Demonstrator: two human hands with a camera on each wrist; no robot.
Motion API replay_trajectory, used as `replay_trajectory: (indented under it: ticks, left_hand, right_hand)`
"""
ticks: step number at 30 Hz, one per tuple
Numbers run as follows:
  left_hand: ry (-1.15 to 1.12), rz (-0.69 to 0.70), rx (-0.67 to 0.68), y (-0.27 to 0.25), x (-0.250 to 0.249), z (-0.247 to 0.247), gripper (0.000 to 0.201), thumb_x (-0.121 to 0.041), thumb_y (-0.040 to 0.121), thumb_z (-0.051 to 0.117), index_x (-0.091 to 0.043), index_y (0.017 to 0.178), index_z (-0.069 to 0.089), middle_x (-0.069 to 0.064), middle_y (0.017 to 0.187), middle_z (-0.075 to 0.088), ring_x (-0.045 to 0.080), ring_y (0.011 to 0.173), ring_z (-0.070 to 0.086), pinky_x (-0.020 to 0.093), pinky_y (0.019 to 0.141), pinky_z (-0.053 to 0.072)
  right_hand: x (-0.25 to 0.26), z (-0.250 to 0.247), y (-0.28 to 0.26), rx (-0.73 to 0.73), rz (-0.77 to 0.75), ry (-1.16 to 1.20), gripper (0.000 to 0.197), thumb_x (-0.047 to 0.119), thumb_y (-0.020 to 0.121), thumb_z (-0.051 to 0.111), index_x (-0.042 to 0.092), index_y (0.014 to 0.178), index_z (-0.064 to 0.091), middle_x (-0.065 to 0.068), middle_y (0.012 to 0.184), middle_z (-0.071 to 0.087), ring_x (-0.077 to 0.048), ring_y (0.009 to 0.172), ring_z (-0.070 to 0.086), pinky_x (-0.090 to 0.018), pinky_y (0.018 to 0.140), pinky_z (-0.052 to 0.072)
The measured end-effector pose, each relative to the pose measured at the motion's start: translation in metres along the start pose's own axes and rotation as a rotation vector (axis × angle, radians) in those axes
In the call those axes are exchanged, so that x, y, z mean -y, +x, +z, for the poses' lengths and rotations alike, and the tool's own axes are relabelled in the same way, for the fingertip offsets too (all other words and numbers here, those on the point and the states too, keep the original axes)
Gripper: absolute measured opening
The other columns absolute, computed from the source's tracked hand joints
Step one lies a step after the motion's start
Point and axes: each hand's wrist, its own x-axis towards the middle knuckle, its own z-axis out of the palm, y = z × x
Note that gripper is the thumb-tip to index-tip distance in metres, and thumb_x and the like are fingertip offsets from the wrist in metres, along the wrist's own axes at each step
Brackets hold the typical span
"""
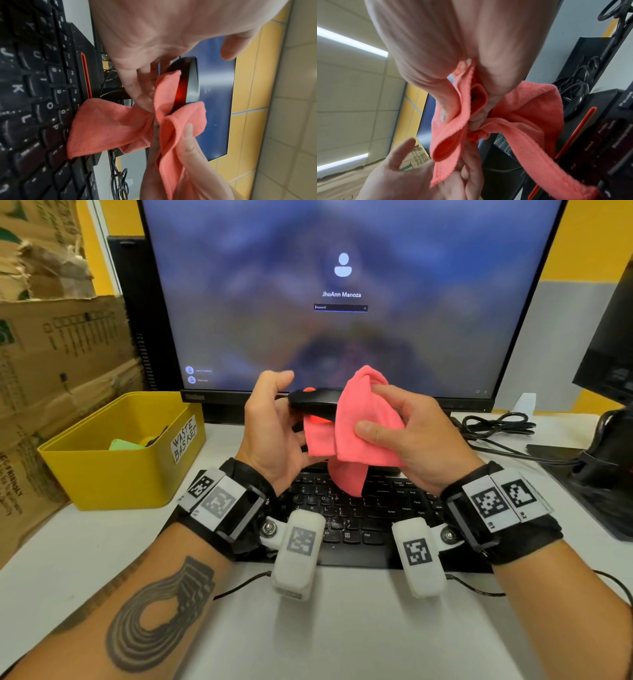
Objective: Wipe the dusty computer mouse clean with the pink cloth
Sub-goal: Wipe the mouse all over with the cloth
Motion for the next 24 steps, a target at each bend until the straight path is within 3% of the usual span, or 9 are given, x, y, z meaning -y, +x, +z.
replay_trajectory:
  ticks: [3,5,7,9,12,14,18,21,24]
  left_hand:
    - [0.029,0.032,-0.065,0.002,0.003,0.005,0.070,-0.064,0.096,0.054,0.000,0.115,0.074,0.018,0.114,0.076,0.035,0.107,0.074,0.056,0.102,0.055]
    - [0.096,0.069,-0.171,0.003,0.006,0.007,0.058,-0.062,0.100,0.055,-0.008,0.096,0.076,0.009,0.093,0.080,0.026,0.088,0.076,0.041,0.087,0.059]
    - [0.124,0.091,-0.227,0.007,0.007,0.003,0.052,-0.060,0.100,0.055,-0.014,0.084,0.073,0.005,0.081,0.077,0.023,0.078,0.074,0.039,0.081,0.056]
    - [0.064,0.059,-0.195,0.010,0.006,0.000,0.061,-0.061,0.098,0.056,-0.004,0.104,0.074,0.013,0.095,0.080,0.028,0.090,0.077,0.043,0.091,0.058]
    - [-0.053,-0.036,-0.084,0.007,0.005,0.000,0.083,-0.065,0.094,0.056,0.004,0.140,0.060,0.026,0.133,0.068,0.041,0.123,0.068,0.054,0.109,0.050]
    - [-0.068,-0.098,-0.032,0.005,0.005,-0.001,0.083,-0.062,0.094,0.057,0.007,0.140,0.059,0.028,0.139,0.064,0.045,0.128,0.063,0.052,0.110,0.049]
    - [-0.053,-0.129,0.053,0.005,0.003,-0.003,0.052,-0.050,0.099,0.053,-0.003,0.115,0.067,0.018,0.099,0.073,0.031,0.083,0.072,0.032,0.071,0.059]
    - [-0.090,-0.163,0.082,0.003,0.002,-0.002,0.050,-0.048,0.097,0.055,-0.004,0.118,0.066,0.018,0.102,0.072,0.032,0.087,0.071,0.036,0.080,0.059]
    - [-0.121,-0.195,0.108,0.002,0.003,-0.002,0.054,-0.049,0.096,0.053,-0.005,0.125,0.064,0.021,0.114,0.068,0.036,0.096,0.069,0.043,0.088,0.055]
  right_hand:
    - [0.001,0.003,-0.002,0.002,-0.031,-0.093,0.068,0.026,0.061,0.088,0.019,0.125,0.066,-0.004,0.121,0.074,-0.019,0.111,0.070,-0.054,0.106,0.051]
    - [0.003,0.004,-0.004,0.014,-0.058,-0.129,0.067,0.021,0.058,0.092,0.017,0.118,0.065,-0.007,0.114,0.075,-0.020,0.107,0.071,-0.051,0.101,0.054]
    - [0.006,0.006,-0.004,0.033,-0.112,-0.163,0.064,0.017,0.054,0.095,0.017,0.109,0.062,-0.010,0.107,0.074,-0.022,0.098,0.070,-0.048,0.093,0.056]
    - [0.007,0.006,-0.004,0.052,-0.159,-0.179,0.063,0.016,0.050,0.098,0.019,0.100,0.059,-0.008,0.098,0.072,-0.022,0.088,0.067,-0.040,0.080,0.055]
    - [0.006,0.005,-0.003,0.070,-0.196,-0.164,0.065,0.005,0.046,0.101,0.022,0.090,0.056,0.007,0.083,0.063,-0.003,0.074,0.056,-0.021,0.072,0.045]
    - [0.006,0.003,-0.004,0.089,-0.196,-0.113,0.064,0.001,0.045,0.099,0.020,0.086,0.054,0.005,0.082,0.063,-0.005,0.074,0.055,-0.021,0.072,0.046]
    - [0.007,-0.003,-0.004,0.098,-0.189,-0.059,0.055,-0.009,0.048,0.096,0.010,0.079,0.055,-0.001,0.078,0.066,-0.010,0.074,0.057,-0.023,0.069,0.050]
    - [0.007,-0.004,-0.005,0.060,-0.170,-0.061,0.040,-0.010,0.057,0.093,-0.014,0.078,0.059,-0.007,0.076,0.068,-0.011,0.072,0.059,-0.026,0.067,0.052]
    - [0.008,-0.002,-0.005,0.026,-0.165,-0.063,0.028,-0.013,0.061,0.089,-0.008,0.074,0.064,0.011,0.073,0.070,-0.001,0.070,0.060,-0.019,0.068,0.052]
